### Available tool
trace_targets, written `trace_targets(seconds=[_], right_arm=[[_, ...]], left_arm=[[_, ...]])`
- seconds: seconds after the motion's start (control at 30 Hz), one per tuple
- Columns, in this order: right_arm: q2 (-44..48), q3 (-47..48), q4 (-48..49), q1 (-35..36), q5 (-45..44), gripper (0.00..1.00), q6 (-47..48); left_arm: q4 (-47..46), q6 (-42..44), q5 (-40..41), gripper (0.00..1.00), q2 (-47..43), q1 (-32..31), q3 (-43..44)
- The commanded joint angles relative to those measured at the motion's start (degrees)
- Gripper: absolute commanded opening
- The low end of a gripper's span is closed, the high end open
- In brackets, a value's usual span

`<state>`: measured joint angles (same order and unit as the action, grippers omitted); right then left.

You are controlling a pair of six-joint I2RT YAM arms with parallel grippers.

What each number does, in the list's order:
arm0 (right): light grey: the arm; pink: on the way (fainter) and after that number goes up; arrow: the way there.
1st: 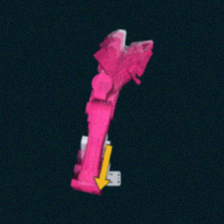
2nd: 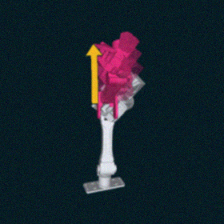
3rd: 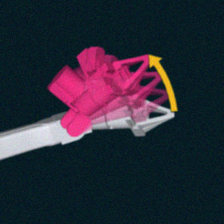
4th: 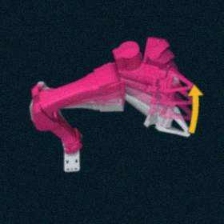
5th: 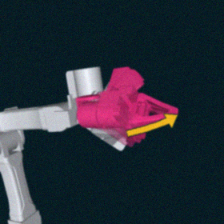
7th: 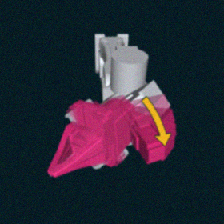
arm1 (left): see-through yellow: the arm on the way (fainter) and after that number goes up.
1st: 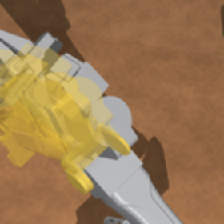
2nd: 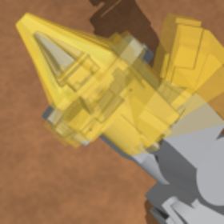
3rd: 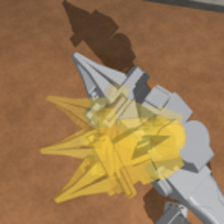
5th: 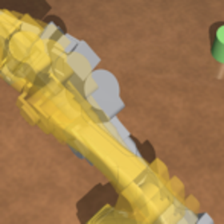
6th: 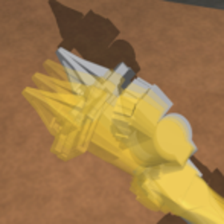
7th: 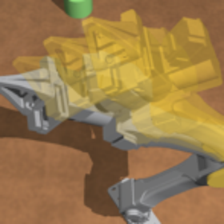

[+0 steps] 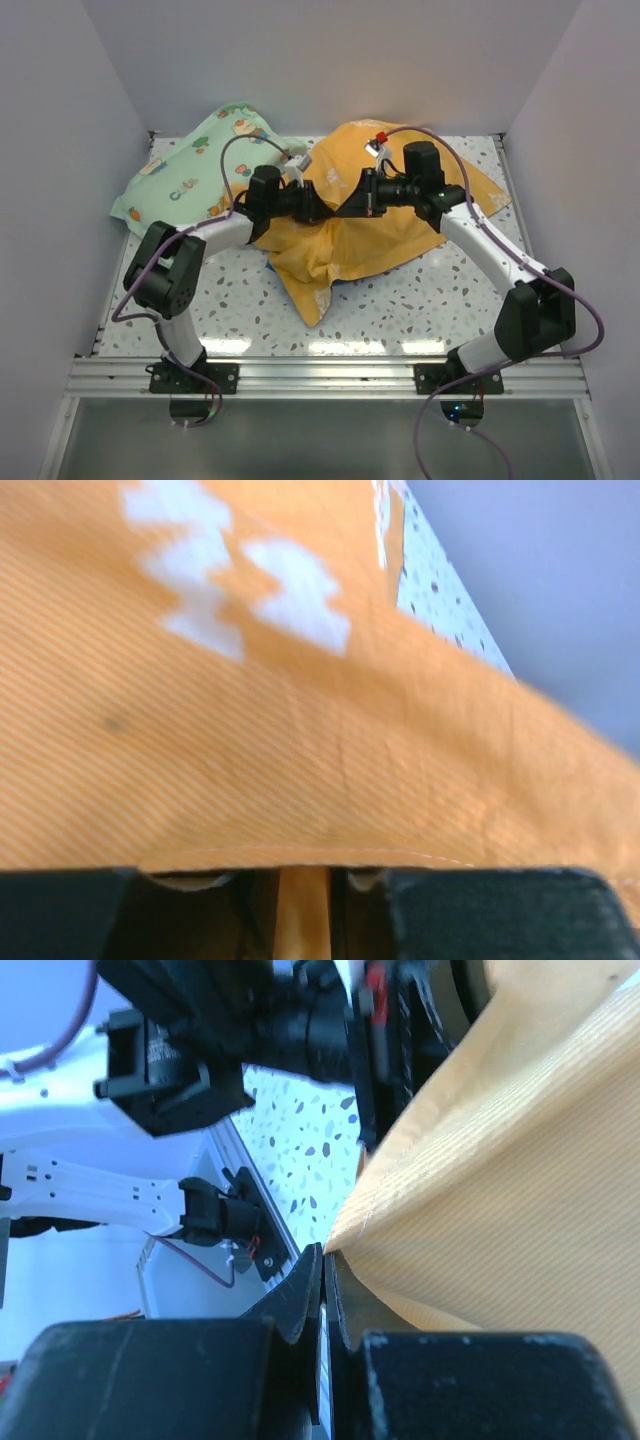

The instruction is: Put the pillow into the pillowcase

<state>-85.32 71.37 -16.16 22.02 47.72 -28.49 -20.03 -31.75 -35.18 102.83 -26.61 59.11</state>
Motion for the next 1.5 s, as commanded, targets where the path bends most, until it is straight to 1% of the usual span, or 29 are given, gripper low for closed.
trace_targets(seconds=[0.0, 0.03, 0.07, 0.1, 0.13, 0.17, 0.2, 0.23, 0.27, 0.3, 0.33, 0.37, 0.4, 0.43, 0.47, 0.5, 0.53, 0.67, 0.73, 0.77, 0.83, 0.93, 0.97, 1.0, 1.1, 1.27, 1.33, 1.37, 1.47], right_arm=[[1.74, -0.18, 5.44, 2.32, 1.06, 0.00, -2.89], [1.30, -0.97, 7.44, 3.19, 0.53, 0.00, -3.15], [-0.18, -1.23, 8.42, 5.38, -0.43, 0.00, -2.98], [-1.24, -1.32, 9.04, 6.53, -2.70, 0.00, -2.45], [-2.56, -1.24, 11.05, 7.67, -3.68, 0.00, -1.92], [-4.31, -1.06, 12.02, 8.64, -4.82, 0.00, -2.44], [-7.38, -0.89, 15.25, 10.31, -5.88, 0.00, -3.06], [-9.06, -0.36, 15.89, 11.02, -6.76, 0.00, -3.76], [-10.38, 0.25, 16.86, 12.07, -7.90, 0.00, -3.68], [-13.35, 0.95, 17.21, 12.34, -8.78, 0.00, -3.33], [-14.77, 2.79, 16.96, 12.43, -9.05, 0.00, -2.02], [-15.83, 4.02, 16.35, 12.43, -9.92, 0.00, -0.70], [-17.15, 5.60, 13.03, 12.35, -10.37, 0.00, 1.57], [-19.69, 10.49, 5.60, 12.34, -10.20, 0.33, 7.86], [-21.28, 13.32, 0.48, 12.26, -10.20, 0.47, 11.14], [-22.34, 18.05, -8.44, 12.00, -10.72, 0.55, 17.35], [-23.13, 19.66, -11.75, 11.73, -10.98, 0.64, 20.29], [-19.90, 21.00, -19.16, 7.27, -15.02, 0.72, 28.04], [-18.92, 21.08, -20.83, 5.24, -17.74, 0.73, 32.78], [-19.27, 21.35, -21.53, 3.31, -21.93, 0.73, 34.19], [-20.06, 21.09, -21.19, 1.28, -24.68, 0.72, 39.28], [-25.32, 19.86, -19.52, -1.10, -33.02, 0.71, 46.06], [-27.08, 20.03, -19.78, -2.23, -34.53, 0.70, 46.76], [-30.57, 20.55, -21.52, -3.03, -34.11, 0.68, 47.47], [-32.54, 17.24, -21.99, -6.72, -30.42, 0.65, 46.51], [-27.19, 9.15, -25.40, -8.05, -27.52, 0.63, 47.83], [-23.43, 5.54, -26.37, -8.05, -25.67, 0.63, 47.04], [-22.62, 5.01, -26.46, -7.96, -23.75, 0.63, 46.51], [-21.91, 7.01, -28.83, -8.05, -22.15, 0.63, 44.93]], left_arm=[[-1.53, 4.12, 0.57, 0.29, -0.87, 4.02, 7.59], [0.93, 6.32, -5.89, 0.36, -2.61, 4.46, 8.38], [5.05, 9.39, -8.56, 0.42, -3.85, 4.81, 9.95], [16.49, 13.16, -9.81, 0.52, -5.78, 5.16, 10.32], [22.43, 20.77, -10.17, 0.56, -10.75, 5.60, 9.97], [26.32, 23.46, -10.78, 0.60, -13.76, 6.21, 7.45], [34.28, 27.14, -10.79, 0.70, -16.49, 8.92, 6.46], [38.19, 27.87, -8.70, 0.75, -21.13, 10.77, 5.58], [41.97, 28.32, -7.90, 0.78, -22.92, 13.14, 4.10], [49.49, 29.71, -7.02, 0.81, -24.24, 18.82, 3.91], [52.78, 30.51, -5.44, 0.82, -25.82, 21.66, 3.73], [55.08, 30.86, -5.17, 0.83, -26.53, 28.04, 2.51], [56.84, 30.87, -4.99, 0.84, -27.15, 30.54, 1.54], [57.21, 30.87, -4.99, 0.84, -28.02, 32.57, 0.49], [57.30, 30.87, -4.81, 0.84, -28.12, 34.59, -1.52], [55.99, 29.39, -4.55, 0.84, -28.21, 34.96, -2.85], [54.76, 28.07, -4.81, 0.84, -28.21, 35.13, -4.43], [44.57, 20.33, -5.78, 0.83, -28.03, 35.31, -15.57], [37.81, 16.99, -3.77, 0.82, -27.77, 35.40, -18.49], [35.70, 16.63, -3.41, 0.82, -27.42, 35.40, -20.94], [26.57, 14.53, -5.67, 0.78, -24.88, 34.96, -23.42], [17.87, 15.13, -6.04, 0.75, -16.63, 29.18, -21.59], [16.62, 16.01, -6.48, 0.72, -13.82, 26.20, -17.58], [16.00, 15.67, -6.48, 0.72, -8.57, 24.43, -15.36], [16.43, 14.79, -4.56, 0.71, 0.84, 19.94, -5.17], [12.39, 13.02, -3.14, 0.72, 10.01, 15.11, 9.94], [16.84, 14.34, -3.05, 0.73, 14.06, 14.83, 15.83], [21.65, 15.13, -2.97, 0.72, 14.68, 15.09, 19.69], [26.87, 20.05, -1.65, 0.73, 11.62, 17.19, 17.19]])
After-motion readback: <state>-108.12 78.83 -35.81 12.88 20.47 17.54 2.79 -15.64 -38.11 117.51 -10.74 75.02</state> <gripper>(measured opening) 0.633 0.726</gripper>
